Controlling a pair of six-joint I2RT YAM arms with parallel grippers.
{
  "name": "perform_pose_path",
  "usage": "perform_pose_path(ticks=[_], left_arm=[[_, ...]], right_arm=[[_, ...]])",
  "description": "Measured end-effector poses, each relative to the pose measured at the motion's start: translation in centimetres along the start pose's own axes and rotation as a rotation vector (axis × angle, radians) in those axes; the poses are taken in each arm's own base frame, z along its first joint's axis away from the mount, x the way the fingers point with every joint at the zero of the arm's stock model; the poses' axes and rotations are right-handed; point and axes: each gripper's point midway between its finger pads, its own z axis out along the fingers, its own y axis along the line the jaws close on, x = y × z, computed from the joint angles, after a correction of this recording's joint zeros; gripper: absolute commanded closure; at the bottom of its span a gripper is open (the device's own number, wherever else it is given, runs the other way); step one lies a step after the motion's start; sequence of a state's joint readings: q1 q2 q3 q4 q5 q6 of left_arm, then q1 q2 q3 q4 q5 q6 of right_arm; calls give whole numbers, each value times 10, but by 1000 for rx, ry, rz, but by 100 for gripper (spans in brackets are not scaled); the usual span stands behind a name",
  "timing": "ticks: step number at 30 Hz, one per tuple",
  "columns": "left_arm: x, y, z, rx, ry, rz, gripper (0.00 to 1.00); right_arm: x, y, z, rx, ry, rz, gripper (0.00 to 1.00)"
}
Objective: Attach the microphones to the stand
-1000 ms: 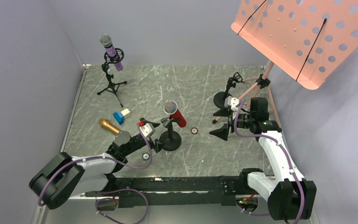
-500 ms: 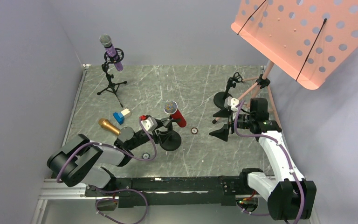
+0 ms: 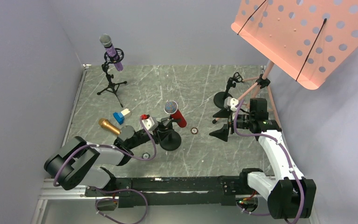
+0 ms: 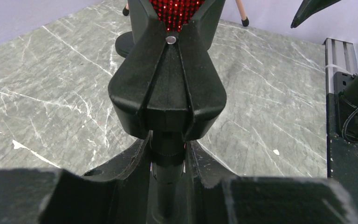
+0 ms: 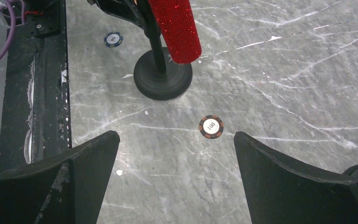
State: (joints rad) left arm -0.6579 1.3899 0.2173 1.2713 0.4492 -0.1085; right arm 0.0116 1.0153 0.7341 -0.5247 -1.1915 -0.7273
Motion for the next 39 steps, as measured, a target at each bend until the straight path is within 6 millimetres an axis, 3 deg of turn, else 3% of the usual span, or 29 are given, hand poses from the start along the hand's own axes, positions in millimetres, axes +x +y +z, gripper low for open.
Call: perform_pose_path(ticks=[7,15,19,28,33,39], left_arm=[[-12,12,-1,-20,30,23,100],[-71,79,17,-119,-39,90,100],[-88,117,25,-164,-61,106,100],[-93,221,37,-266,-48,77,100],[-101,270,44,-313,-70,95,100],[-79,316,48,-356,-49,66,100]], right_arm=[[1,0,0,-1,2,-6,0],[0,0,0,-1,1,-11,0],[0,0,0,-1,1,-11,0],[-3,4,-1,-17,-3,-12,0],[-3,5,-1,-25,-5,-3,0],[2,4,1,-31,2,20,0]])
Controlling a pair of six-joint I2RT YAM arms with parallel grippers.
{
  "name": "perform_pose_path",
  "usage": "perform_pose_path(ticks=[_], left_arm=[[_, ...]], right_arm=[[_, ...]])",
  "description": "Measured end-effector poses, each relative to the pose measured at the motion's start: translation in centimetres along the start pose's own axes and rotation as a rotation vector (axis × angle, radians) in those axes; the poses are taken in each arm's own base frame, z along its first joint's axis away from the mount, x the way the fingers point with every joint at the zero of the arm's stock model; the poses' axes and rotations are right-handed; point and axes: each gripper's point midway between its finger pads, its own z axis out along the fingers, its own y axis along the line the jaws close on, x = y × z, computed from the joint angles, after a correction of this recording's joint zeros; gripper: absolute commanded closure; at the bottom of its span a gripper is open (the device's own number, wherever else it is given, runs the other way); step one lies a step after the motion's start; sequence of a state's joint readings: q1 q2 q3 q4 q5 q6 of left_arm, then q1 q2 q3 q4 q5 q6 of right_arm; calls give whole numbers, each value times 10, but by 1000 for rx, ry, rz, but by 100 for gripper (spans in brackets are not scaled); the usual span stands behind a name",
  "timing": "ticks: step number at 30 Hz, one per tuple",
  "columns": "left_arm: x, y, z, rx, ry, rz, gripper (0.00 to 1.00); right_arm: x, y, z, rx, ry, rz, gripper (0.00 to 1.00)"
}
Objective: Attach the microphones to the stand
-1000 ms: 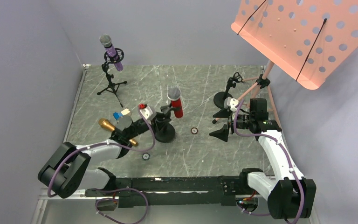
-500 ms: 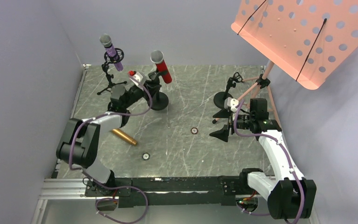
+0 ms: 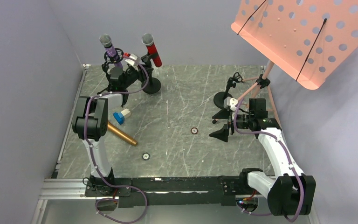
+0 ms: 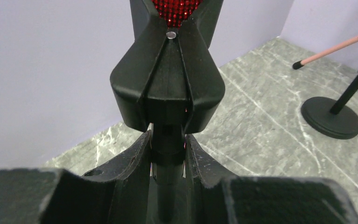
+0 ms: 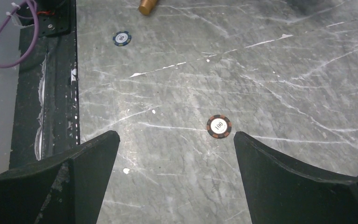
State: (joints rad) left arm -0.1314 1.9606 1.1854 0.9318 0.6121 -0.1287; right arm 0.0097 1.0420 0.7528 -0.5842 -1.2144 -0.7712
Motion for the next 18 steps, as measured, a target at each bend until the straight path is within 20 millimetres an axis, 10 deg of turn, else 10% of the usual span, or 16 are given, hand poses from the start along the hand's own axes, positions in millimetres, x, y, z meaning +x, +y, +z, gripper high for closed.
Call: perform_pose_path(ticks=[10,18], left_arm=[[54,37,14,-45,74,-47,100],[57,36,13,-45,54,-37,95]], right_arm=[[4,-1,2,-19,9,31,0],[6,0,2,-25,14,37,0]])
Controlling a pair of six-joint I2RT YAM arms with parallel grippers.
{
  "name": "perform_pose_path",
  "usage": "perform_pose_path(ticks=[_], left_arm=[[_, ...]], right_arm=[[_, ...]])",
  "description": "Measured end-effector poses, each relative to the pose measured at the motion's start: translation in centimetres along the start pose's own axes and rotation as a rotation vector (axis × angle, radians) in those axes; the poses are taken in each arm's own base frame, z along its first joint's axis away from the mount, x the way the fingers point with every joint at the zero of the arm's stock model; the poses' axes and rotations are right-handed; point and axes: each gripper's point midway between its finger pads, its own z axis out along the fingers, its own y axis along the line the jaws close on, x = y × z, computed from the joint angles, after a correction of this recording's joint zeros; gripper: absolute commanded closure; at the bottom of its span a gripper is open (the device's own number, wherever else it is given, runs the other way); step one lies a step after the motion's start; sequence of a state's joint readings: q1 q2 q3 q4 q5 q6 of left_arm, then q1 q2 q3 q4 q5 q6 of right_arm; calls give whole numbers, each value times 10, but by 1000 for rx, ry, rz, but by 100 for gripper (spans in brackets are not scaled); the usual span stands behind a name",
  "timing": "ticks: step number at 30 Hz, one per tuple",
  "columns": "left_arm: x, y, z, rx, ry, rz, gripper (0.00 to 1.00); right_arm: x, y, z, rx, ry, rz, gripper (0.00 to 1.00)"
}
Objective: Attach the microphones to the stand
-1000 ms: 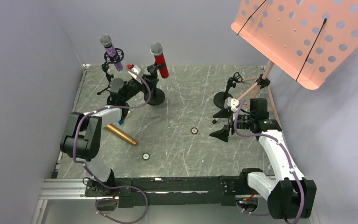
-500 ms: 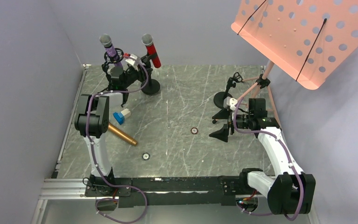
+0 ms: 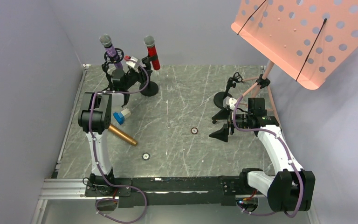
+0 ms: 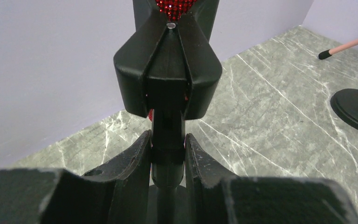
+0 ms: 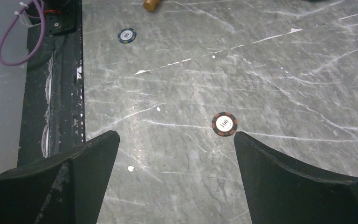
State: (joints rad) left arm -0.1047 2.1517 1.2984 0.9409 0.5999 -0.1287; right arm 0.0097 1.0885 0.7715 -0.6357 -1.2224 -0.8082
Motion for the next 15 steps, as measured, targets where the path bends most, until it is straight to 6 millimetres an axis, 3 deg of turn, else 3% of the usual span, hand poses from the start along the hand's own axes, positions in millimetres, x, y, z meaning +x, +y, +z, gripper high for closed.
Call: perform_pose_path(ticks=[4,10,15], left_arm=[[3,-6,-14,-14,-13,9,82],[7,-10,-28,-33,-11,5,44],[8,-17,-36,-33,1,-16,20]], right_arm=[[0,0,0,0,0,0,0],[0,0,0,1,1,0,0],[1,-1,0,4,4,-1,0]])
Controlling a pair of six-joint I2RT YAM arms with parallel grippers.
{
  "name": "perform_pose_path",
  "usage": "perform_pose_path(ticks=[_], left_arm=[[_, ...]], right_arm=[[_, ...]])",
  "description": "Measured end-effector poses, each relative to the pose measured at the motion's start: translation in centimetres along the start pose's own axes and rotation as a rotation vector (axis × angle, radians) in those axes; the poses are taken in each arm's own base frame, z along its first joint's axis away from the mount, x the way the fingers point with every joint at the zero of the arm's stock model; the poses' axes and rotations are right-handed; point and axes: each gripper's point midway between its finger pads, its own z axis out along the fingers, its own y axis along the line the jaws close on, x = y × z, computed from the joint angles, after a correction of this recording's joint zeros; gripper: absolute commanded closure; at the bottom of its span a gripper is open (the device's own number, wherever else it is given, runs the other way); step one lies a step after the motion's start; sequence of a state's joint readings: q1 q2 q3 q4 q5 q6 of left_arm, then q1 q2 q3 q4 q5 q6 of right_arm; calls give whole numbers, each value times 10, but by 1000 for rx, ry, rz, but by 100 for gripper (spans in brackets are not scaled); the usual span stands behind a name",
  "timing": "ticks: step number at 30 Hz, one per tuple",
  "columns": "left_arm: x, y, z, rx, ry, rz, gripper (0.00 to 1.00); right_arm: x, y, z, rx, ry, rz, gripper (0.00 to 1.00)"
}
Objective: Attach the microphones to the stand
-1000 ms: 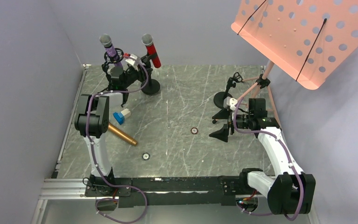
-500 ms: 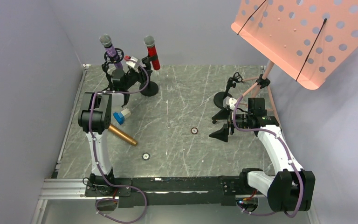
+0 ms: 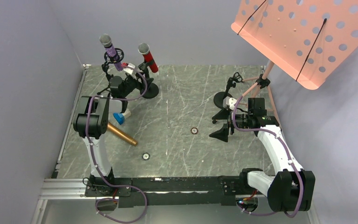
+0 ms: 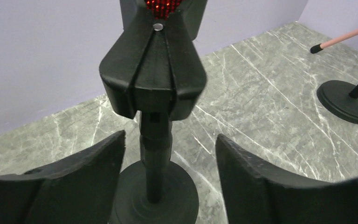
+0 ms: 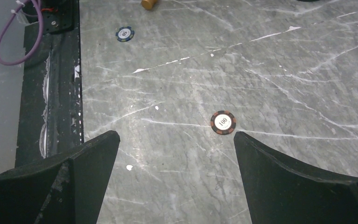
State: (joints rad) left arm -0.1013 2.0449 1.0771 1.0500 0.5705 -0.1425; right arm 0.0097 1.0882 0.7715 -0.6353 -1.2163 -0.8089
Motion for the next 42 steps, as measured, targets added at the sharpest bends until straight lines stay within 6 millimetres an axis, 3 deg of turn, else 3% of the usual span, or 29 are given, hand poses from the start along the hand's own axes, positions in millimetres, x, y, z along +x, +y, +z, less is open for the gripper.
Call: perform_pose_path(ticks=[8,13,19,21,23,29,32,34,38,42], left_arm=[[-14,-13,-29,-45,-8,-3,2],[-20,-25,-61,-96,-35,-9,1],[-1,-41,-116,-206,-18,-97,1],[-5,-47,-130,-235,-20,-131,1],[-19,-52,-142,-263,-31,-168,1],[-112,-63,-167,-353,-95,-239,1],[-137,-62,-182,-442,-50,-298,1],[-144,-63,-190,-474,-1,-306,1],[-135,-72,-209,-483,156,-247,1],[-93,-90,-237,-451,272,-215,1]], right_arm=[[2,-2,0,10,10,-10,0],[3,-3,-1,17,17,-17,0],[2,-8,-5,44,20,-37,0],[2,-10,-9,61,19,-42,0],[1,-12,-11,73,16,-47,0],[-2,-14,-17,100,10,-62,0],[-4,-16,-19,114,7,-69,0],[-5,-17,-20,121,6,-74,0],[-3,-21,-24,144,14,-77,0],[-1,-28,-30,181,26,-92,0]])
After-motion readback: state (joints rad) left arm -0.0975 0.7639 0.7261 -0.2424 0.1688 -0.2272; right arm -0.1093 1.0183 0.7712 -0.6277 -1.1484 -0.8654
